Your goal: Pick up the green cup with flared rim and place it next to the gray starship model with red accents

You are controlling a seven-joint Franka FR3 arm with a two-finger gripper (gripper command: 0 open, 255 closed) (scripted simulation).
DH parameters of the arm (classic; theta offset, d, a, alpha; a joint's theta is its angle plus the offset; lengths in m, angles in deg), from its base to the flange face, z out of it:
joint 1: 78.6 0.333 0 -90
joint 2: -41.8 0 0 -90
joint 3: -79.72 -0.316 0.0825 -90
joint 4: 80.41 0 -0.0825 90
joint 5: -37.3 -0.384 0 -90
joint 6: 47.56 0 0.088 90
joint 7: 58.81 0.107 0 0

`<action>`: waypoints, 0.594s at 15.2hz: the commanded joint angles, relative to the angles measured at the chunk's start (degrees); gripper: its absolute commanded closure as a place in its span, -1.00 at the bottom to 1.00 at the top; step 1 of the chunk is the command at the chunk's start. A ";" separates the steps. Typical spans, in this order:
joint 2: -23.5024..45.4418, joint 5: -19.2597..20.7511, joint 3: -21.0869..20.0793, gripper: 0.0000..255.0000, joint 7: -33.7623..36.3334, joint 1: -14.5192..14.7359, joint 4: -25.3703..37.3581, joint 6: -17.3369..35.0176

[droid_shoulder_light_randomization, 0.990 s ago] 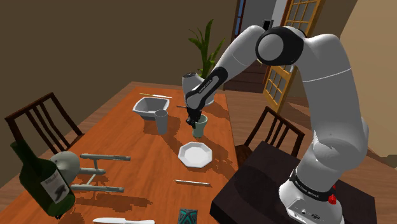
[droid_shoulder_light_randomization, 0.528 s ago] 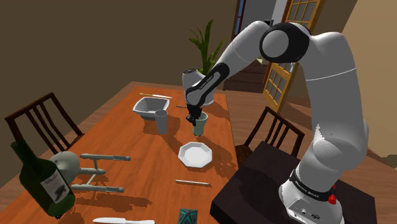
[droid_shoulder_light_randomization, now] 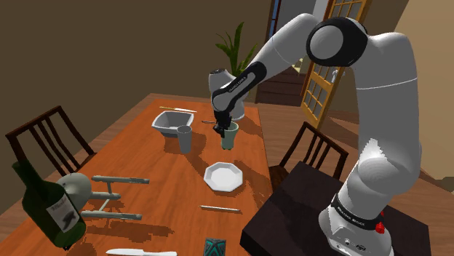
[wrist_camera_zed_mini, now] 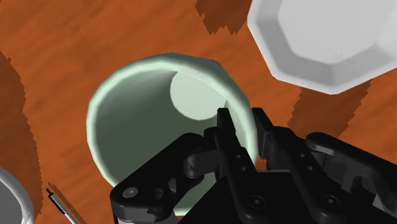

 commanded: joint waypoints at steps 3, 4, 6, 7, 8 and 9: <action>-1.92 -0.51 -0.25 1.00 -0.66 -0.14 0.52 -2.38; -2.42 -0.64 -0.31 1.00 -0.81 -0.17 0.60 -2.96; -3.40 -0.88 -0.42 1.00 -1.11 -0.22 0.81 -4.13; -3.88 -1.01 -0.47 1.00 -1.26 -0.24 0.94 -4.72; -4.35 -1.13 -0.52 1.00 -1.41 -0.26 1.07 -5.32; -4.81 -1.25 -0.57 1.00 -1.55 -0.28 1.22 -5.92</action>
